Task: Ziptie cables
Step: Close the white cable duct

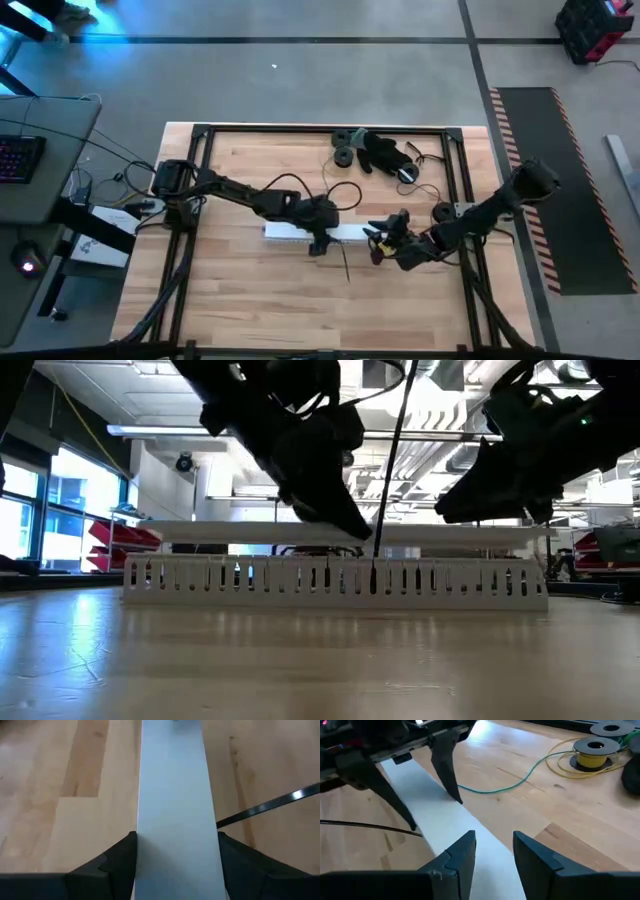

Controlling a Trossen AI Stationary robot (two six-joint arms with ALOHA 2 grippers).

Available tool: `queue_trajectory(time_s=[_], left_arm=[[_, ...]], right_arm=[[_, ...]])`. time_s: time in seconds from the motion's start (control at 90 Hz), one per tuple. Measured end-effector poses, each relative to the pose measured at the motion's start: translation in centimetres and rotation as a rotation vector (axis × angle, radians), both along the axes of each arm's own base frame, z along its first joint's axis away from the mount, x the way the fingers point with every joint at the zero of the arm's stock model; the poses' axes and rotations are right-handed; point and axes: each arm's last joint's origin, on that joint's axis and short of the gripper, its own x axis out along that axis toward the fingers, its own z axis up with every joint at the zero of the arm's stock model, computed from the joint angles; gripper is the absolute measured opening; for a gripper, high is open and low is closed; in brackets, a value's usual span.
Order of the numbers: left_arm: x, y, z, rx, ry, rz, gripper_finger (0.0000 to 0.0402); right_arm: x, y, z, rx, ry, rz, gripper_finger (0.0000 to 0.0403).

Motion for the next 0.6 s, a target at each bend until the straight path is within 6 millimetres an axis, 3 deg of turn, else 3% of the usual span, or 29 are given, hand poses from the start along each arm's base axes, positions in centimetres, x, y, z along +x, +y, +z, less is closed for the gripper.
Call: queue_trajectory(time_s=[0.6], left_arm=[[-0.7, -0.1, -1.3, 0.033, -0.002, 0.044, 0.0211]], right_arm=[[0.0, 0.0, 0.0, 0.001, 0.002, 0.002, 0.0116]])
